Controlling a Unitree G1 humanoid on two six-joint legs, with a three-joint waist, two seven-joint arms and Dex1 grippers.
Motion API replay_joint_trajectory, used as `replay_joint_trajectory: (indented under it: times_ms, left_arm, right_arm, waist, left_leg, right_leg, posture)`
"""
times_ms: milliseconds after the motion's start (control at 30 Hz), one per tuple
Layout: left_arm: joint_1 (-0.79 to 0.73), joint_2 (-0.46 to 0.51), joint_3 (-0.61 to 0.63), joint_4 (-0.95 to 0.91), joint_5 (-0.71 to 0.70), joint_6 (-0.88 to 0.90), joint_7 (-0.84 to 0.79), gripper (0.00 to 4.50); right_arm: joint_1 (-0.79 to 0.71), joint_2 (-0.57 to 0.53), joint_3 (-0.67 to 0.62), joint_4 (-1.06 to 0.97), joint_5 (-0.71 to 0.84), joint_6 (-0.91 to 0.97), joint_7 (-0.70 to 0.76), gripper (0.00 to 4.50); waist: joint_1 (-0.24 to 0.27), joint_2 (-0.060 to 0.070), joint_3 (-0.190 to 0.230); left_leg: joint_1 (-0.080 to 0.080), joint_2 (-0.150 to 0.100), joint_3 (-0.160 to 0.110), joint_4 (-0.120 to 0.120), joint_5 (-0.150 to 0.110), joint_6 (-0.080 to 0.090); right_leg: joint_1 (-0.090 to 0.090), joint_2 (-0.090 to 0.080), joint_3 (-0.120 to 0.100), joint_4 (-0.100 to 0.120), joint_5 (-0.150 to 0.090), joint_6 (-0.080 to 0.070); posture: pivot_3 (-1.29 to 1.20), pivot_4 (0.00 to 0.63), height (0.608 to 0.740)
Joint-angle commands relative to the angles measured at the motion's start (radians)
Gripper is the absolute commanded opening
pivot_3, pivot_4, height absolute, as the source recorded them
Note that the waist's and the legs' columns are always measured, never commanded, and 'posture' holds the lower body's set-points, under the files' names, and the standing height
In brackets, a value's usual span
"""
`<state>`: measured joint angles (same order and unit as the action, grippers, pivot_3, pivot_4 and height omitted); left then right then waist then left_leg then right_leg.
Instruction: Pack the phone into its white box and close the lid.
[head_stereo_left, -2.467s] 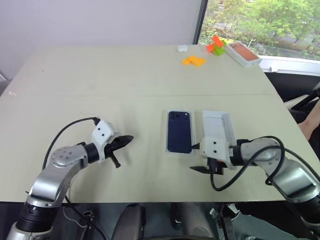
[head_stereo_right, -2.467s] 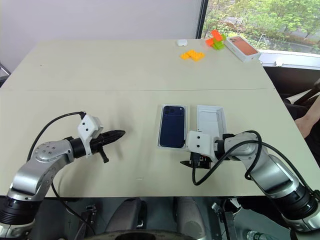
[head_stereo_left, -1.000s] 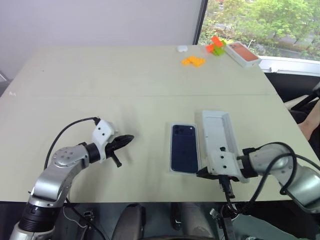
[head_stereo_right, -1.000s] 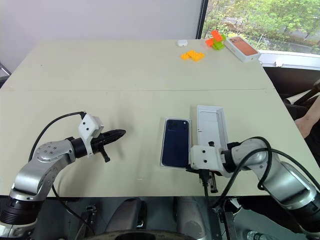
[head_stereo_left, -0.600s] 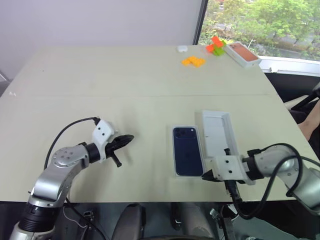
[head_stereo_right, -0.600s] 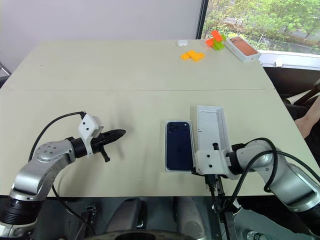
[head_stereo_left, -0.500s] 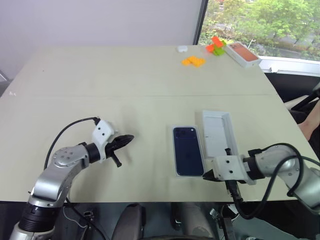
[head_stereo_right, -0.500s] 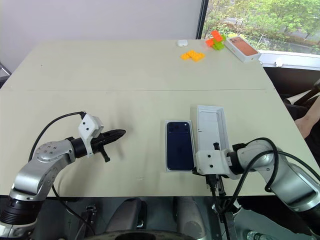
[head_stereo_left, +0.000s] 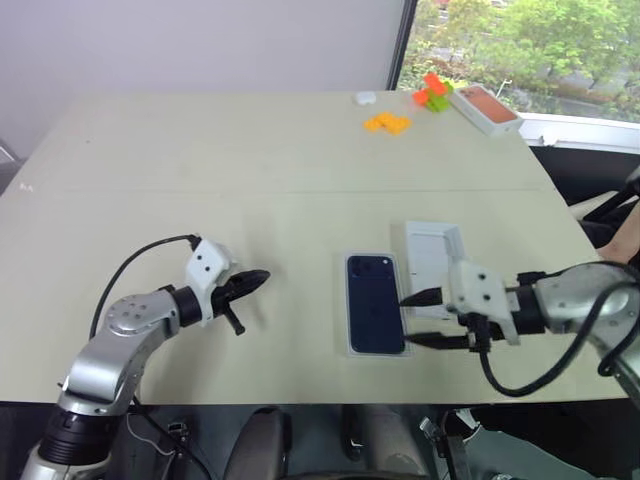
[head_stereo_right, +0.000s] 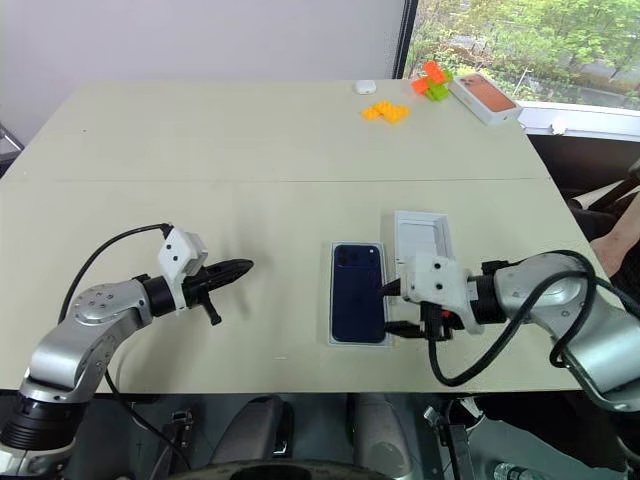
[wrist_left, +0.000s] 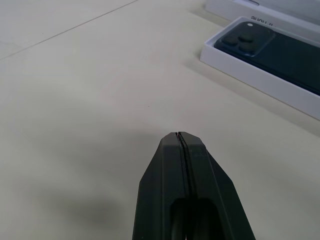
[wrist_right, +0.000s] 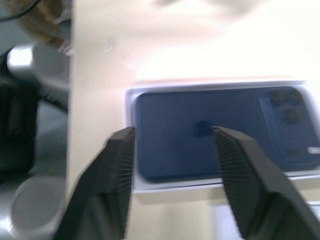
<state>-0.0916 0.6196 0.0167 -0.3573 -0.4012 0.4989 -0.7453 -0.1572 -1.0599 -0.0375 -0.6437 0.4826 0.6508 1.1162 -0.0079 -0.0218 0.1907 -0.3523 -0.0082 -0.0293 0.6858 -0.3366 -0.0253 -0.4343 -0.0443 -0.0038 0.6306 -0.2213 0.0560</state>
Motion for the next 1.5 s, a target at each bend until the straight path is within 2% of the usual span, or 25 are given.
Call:
replay_joint_trajectory:
  times_ms: [33,133,267,400,500,633,900,1033,1267,1500]
  left_arm:
    - [-0.003,-0.005,0.002,-0.037,-0.009,0.001,0.003,0.0]
    - [-0.009,-0.01,-0.004,-0.035,-0.009,0.003,0.005,0.0]
    - [-0.015,-0.016,-0.007,-0.032,-0.011,0.005,0.004,0.0]
    - [-0.027,-0.026,-0.018,-0.037,-0.011,0.008,0.005,0.0]
    - [-0.04,-0.034,-0.025,-0.061,-0.024,0.018,0.002,0.0]
    - [-0.062,-0.039,-0.041,-0.082,-0.026,0.023,-0.005,0.0]
    - [-0.084,-0.055,-0.075,-0.09,-0.021,0.02,-0.01,0.0]
    - [-0.08,-0.045,-0.071,-0.124,-0.047,0.008,-0.038,0.0]
    - [-0.069,-0.028,-0.076,-0.119,-0.032,0.0,-0.053,0.0]
    - [-0.08,-0.042,-0.068,-0.112,-0.041,0.01,-0.041,0.0]
  right_arm:
    - [-0.034,0.028,-0.01,0.02,-0.019,0.052,-0.097,2.41]
    - [-0.11,0.096,0.007,0.104,-0.05,0.204,-0.256,2.41]
    - [-0.261,0.218,-0.029,0.166,-0.001,0.57,-0.433,2.41]
    - [-0.39,0.362,-0.091,0.199,-0.006,0.829,-0.561,2.41]
    - [-0.462,0.421,-0.117,0.19,-0.002,0.949,-0.607,2.41]
    - [-0.503,0.393,-0.054,0.218,0.027,0.964,-0.703,2.41]
    - [-0.523,0.431,-0.054,0.335,0.145,0.964,-0.946,2.41]
    - [-0.503,0.466,-0.078,0.373,0.322,0.964,-1.09,2.41]
    - [-0.482,0.46,-0.069,0.422,0.656,0.964,-1.401,2.41]
    - [-0.469,0.476,-0.088,0.498,0.897,0.964,-1.718,2.41]
  waist:
    - [0.0,0.0,0.0]
    - [-0.004,0.0,0.0]
    - [-0.004,0.0,0.0]
    - [-0.002,0.001,-0.001]
    - [-0.001,0.001,-0.001]
    - [0.0,0.001,-0.001]
    - [-0.004,0.001,-0.001]
    - [-0.006,0.001,-0.001]
    - [-0.006,0.001,-0.001]
    - [-0.005,0.001,-0.001]
  left_leg:
    - [0.0,0.0,0.0,0.0,0.0,0.0]
    - [0.0,0.0,0.002,0.0,0.0,0.0]
    - [0.001,0.0,0.001,0.0,0.0,0.0]
    - [-0.001,0.001,-0.001,0.0,0.0,0.0]
    - [-0.003,0.001,0.0,0.0,0.0,0.0]
    - [-0.004,-0.002,0.0,0.0,0.0,0.0]
    - [-0.004,-0.002,0.0,0.0,0.0,0.0]
    - [-0.004,0.0,0.0,0.0,0.0,0.0]
    - [-0.004,0.0,0.001,0.0,0.0,0.0]
    - [-0.004,0.0,0.001,0.0,0.0,0.0]
  right_leg:
    - [0.0,0.0,0.0,0.0,0.0,0.0]
    - [0.0,0.0,0.001,0.0,0.0,0.0]
    - [0.0,-0.001,0.001,0.001,0.0,-0.001]
    - [-0.002,0.0,0.001,0.001,0.001,-0.001]
    - [-0.004,-0.001,0.001,0.002,0.001,-0.001]
    - [-0.004,-0.002,0.001,0.001,0.001,-0.001]
    - [-0.004,-0.002,0.001,0.001,0.001,-0.001]
    - [-0.004,-0.001,0.001,0.001,0.001,-0.001]
    - [-0.004,0.0,0.001,0.001,0.001,-0.001]
    - [-0.004,0.0,0.001,0.001,0.001,-0.001]
  posture:
    - [0.0,0.15,0.74]
    - [0.0,0.15,0.74]
    - [0.0,0.15,0.74]
    - [0.0,0.15,0.74]
    - [0.0,0.15,0.74]
    - [0.0,0.15,0.74]
    - [0.0,0.15,0.74]
    - [0.0,0.15,0.74]
    - [0.0,0.15,0.74]
    - [0.0,0.15,0.74]
